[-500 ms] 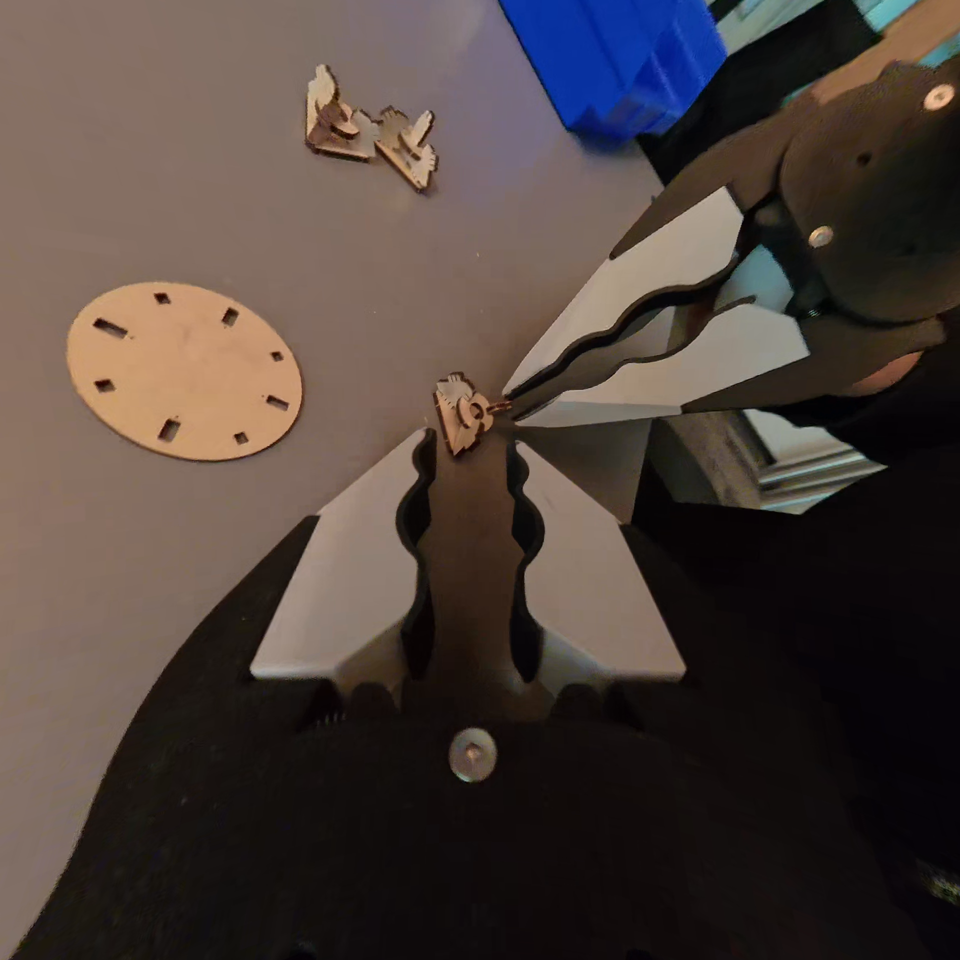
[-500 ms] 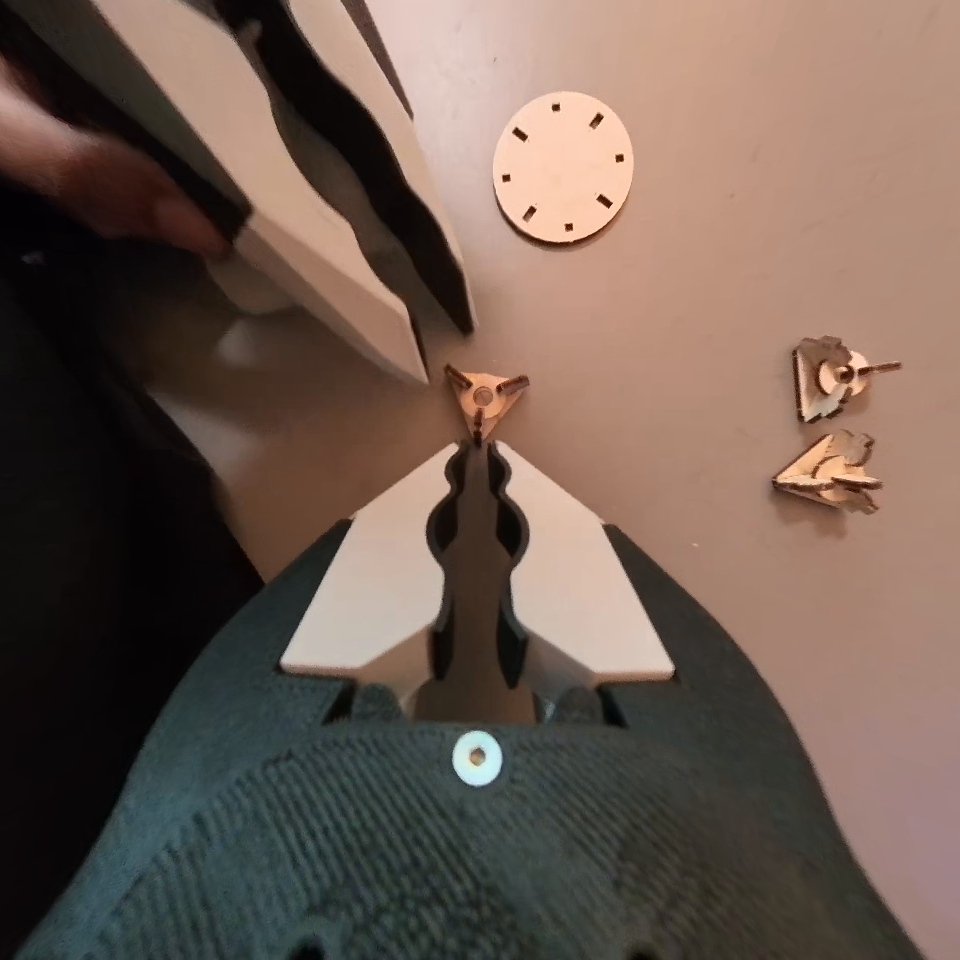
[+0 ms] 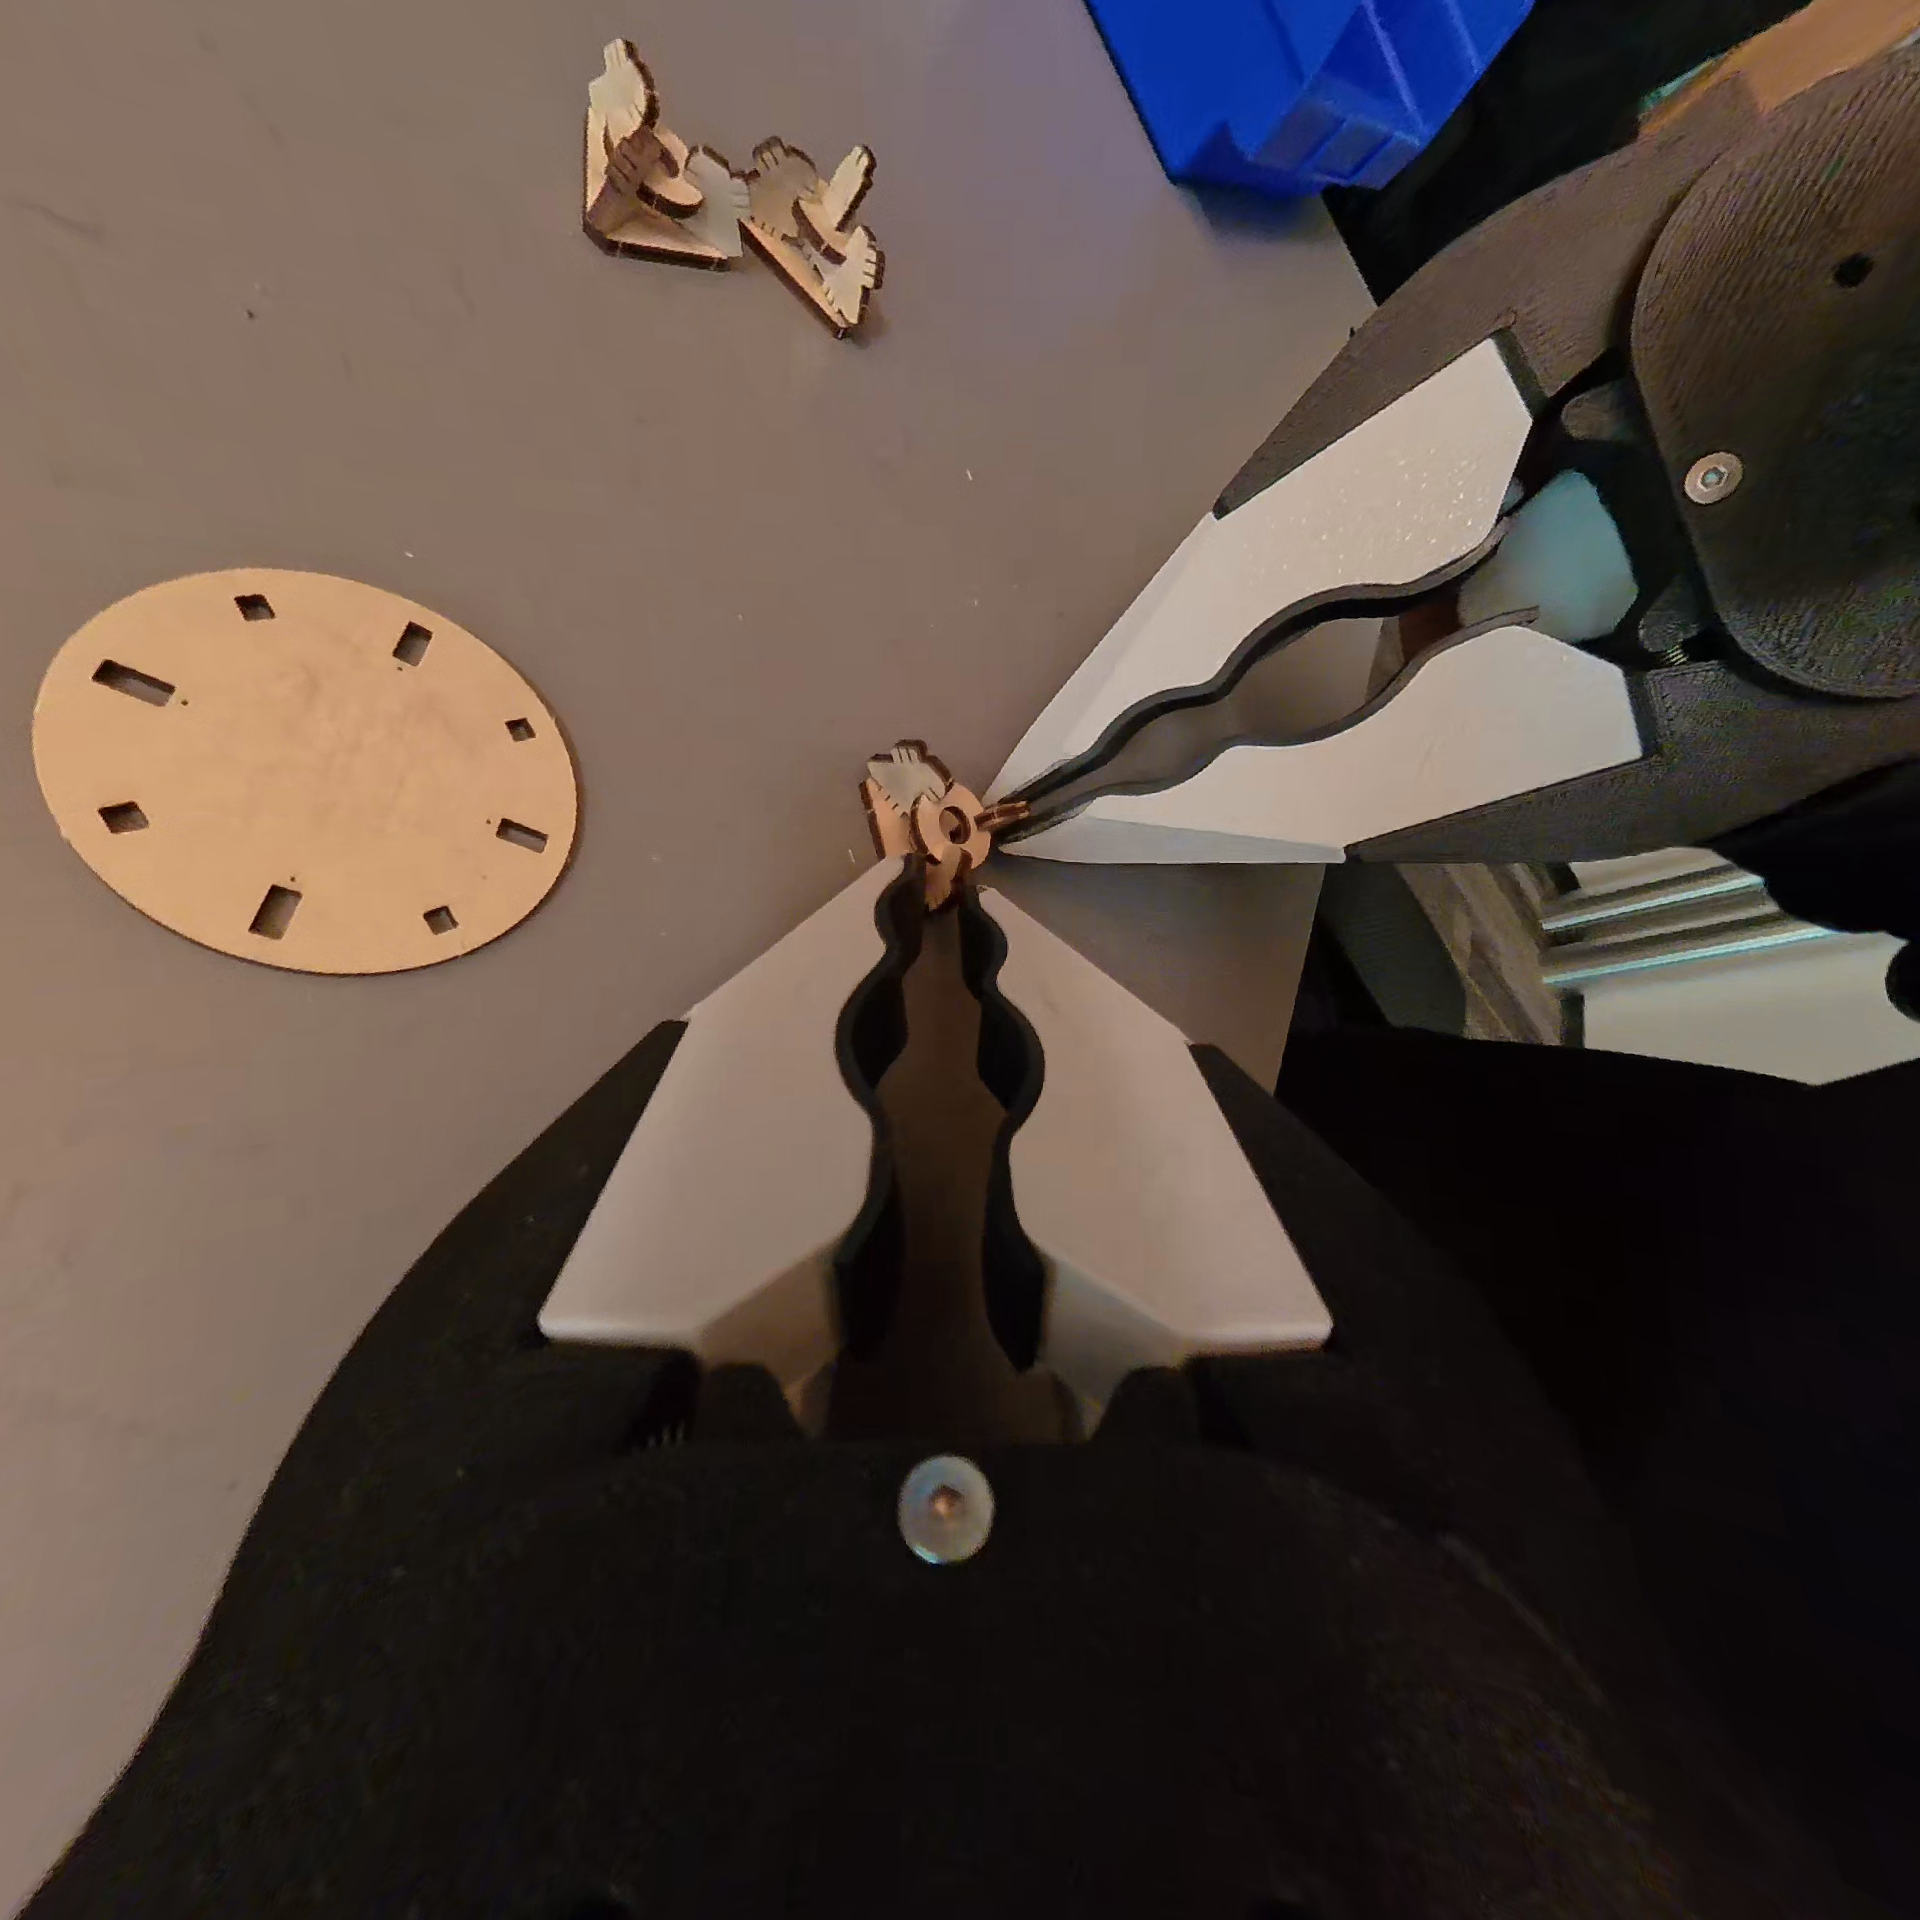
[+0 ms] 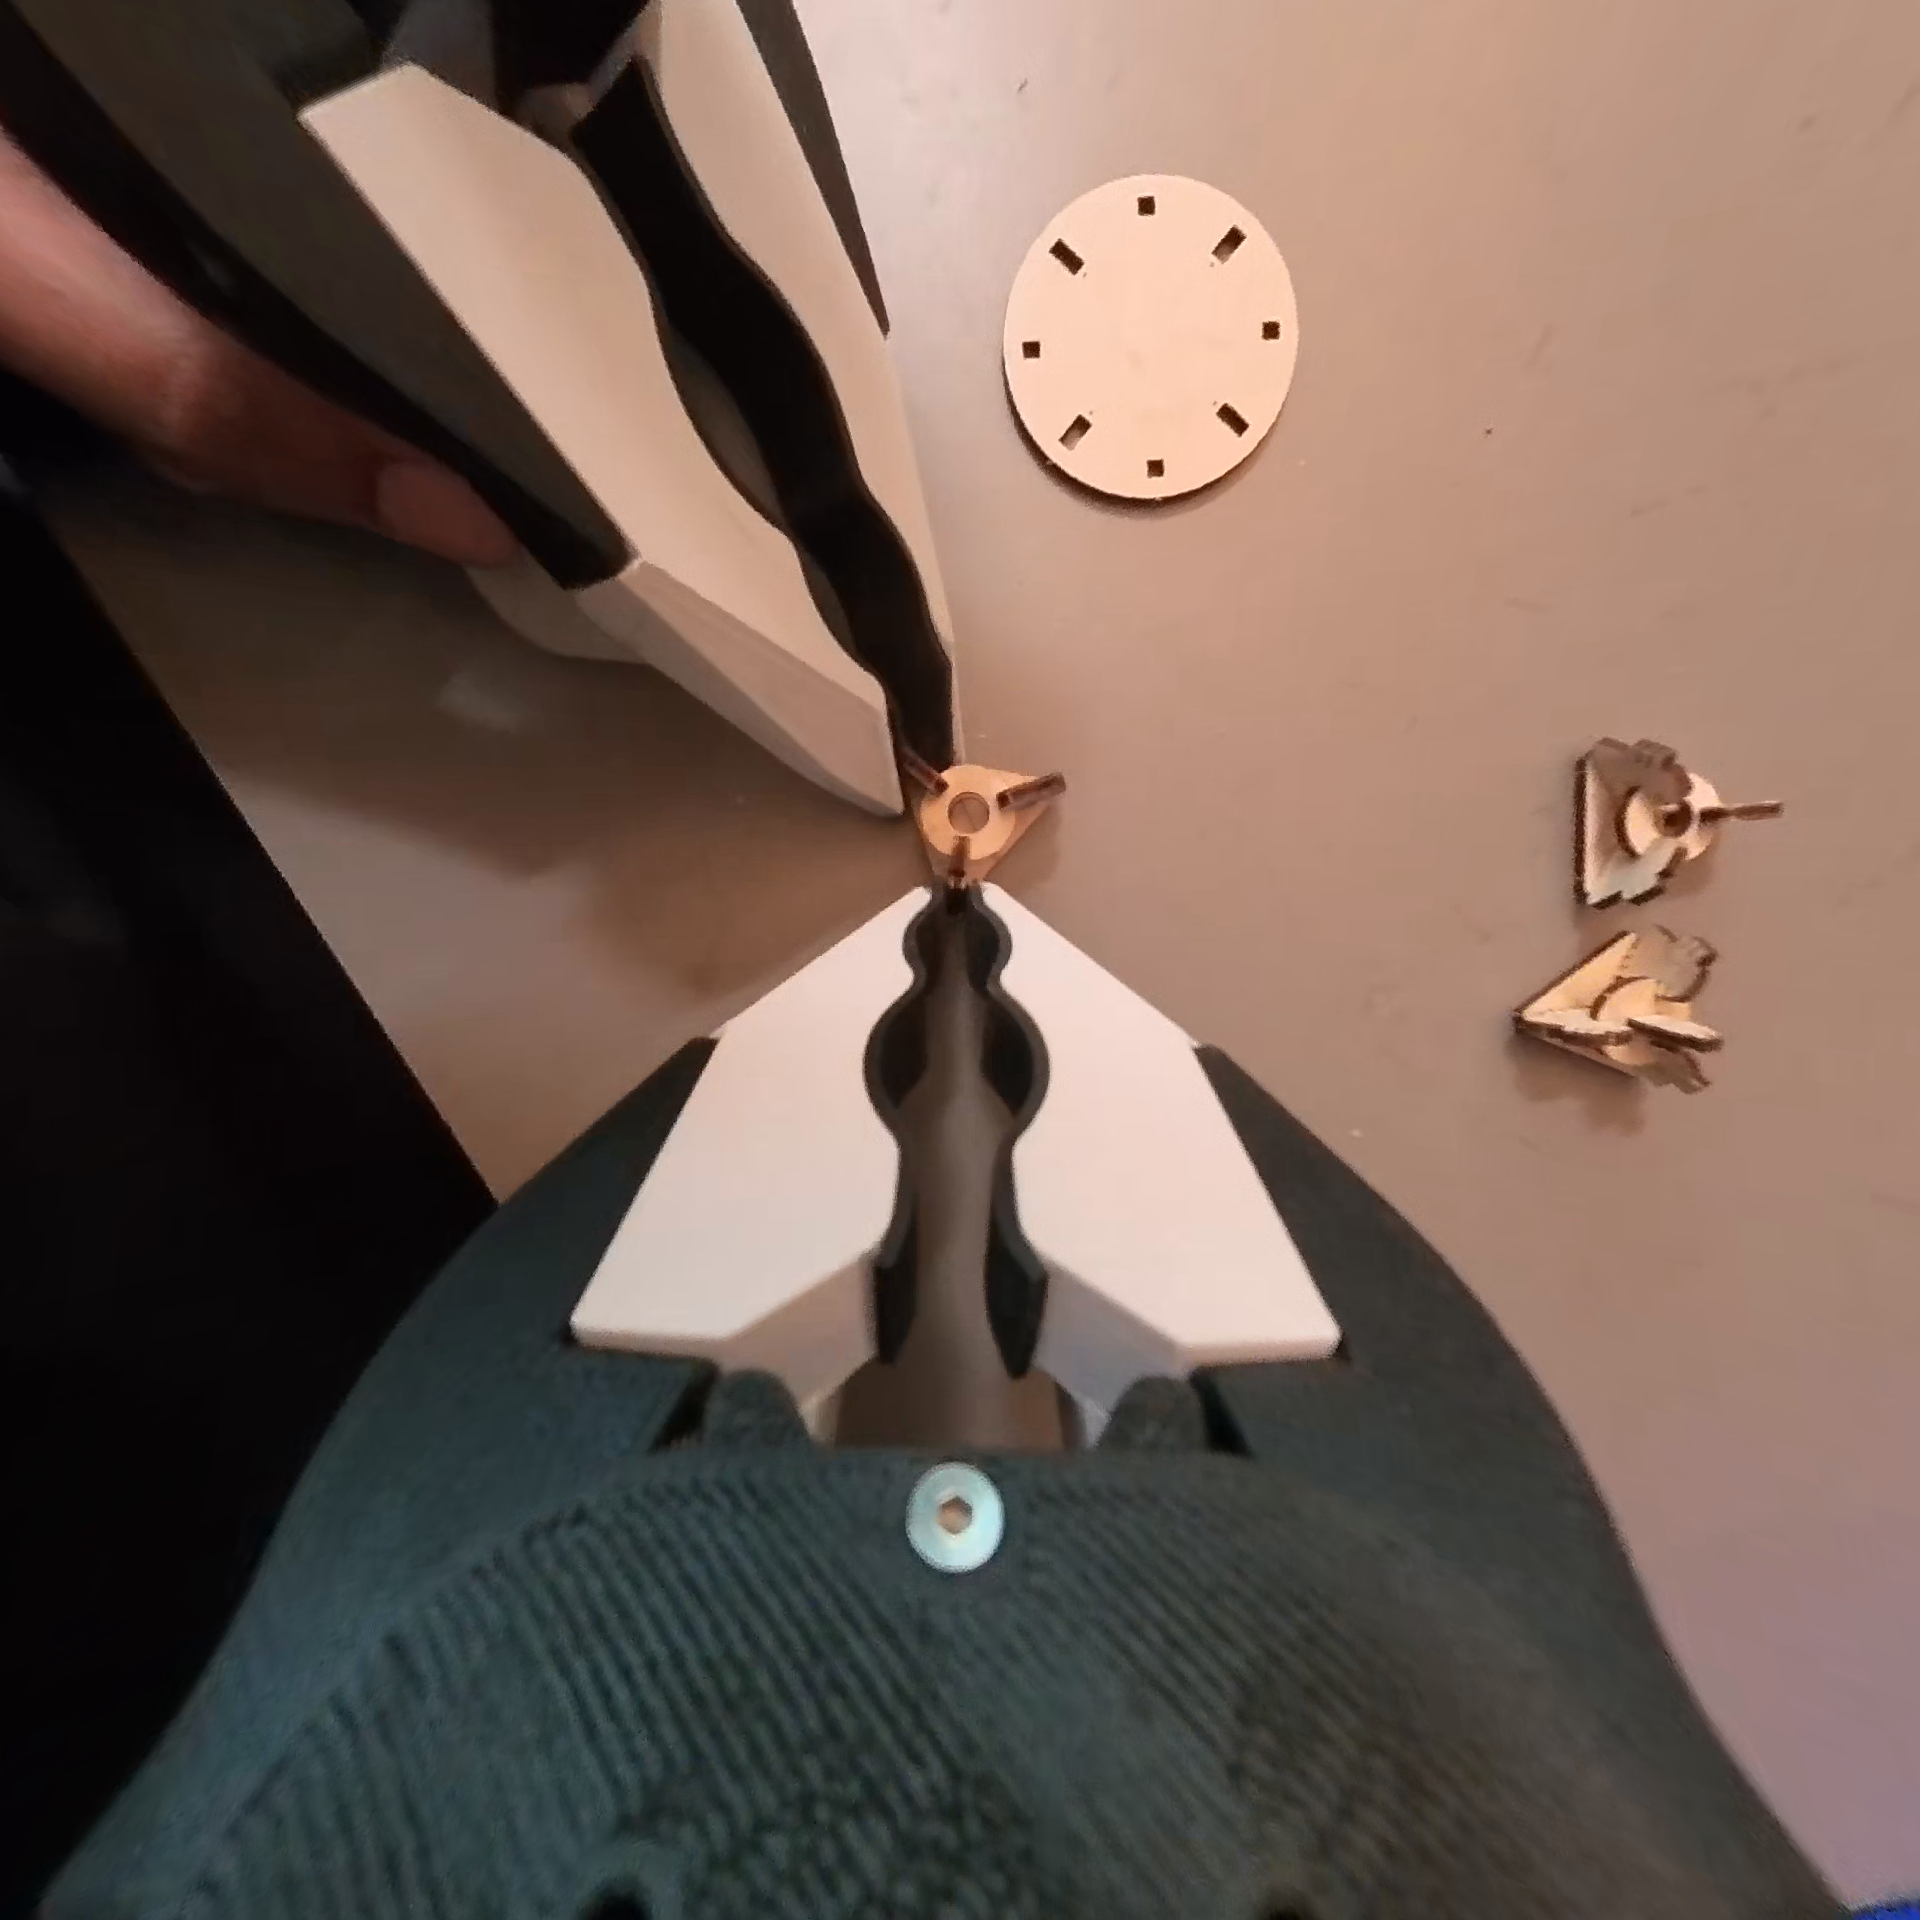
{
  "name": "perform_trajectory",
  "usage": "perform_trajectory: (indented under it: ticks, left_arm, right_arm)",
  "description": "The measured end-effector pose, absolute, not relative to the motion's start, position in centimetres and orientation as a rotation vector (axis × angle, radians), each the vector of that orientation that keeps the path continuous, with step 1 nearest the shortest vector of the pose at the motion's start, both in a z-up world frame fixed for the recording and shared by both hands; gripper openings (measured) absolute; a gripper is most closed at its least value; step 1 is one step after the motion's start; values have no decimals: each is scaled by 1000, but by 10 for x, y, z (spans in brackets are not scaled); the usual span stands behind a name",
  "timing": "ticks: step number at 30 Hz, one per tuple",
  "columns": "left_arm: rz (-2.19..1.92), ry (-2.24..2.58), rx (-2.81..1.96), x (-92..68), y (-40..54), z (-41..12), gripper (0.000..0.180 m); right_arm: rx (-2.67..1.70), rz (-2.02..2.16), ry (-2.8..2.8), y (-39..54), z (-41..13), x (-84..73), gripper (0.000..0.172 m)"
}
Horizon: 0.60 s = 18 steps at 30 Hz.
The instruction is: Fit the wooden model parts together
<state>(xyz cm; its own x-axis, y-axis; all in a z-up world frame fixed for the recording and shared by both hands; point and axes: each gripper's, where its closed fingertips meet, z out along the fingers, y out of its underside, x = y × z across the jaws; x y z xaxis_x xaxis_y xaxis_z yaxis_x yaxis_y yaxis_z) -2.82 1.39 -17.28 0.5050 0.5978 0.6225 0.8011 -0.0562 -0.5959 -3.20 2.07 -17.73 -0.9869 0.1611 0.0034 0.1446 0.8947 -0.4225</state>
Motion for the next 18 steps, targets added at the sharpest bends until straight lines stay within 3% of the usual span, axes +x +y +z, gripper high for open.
perform_trajectory:
  ticks: [11, 18]
  left_arm:
    - [-294, -1194, -1730, -29, 14, -173, 7]
    - [-305, -1200, -1718, -29, 13, -173, 7]
  right_arm:
    - [-226, 317, -3185, 20, -179, -31, 0]
    - [-241, 305, -3199, 20, -179, -32, 0]
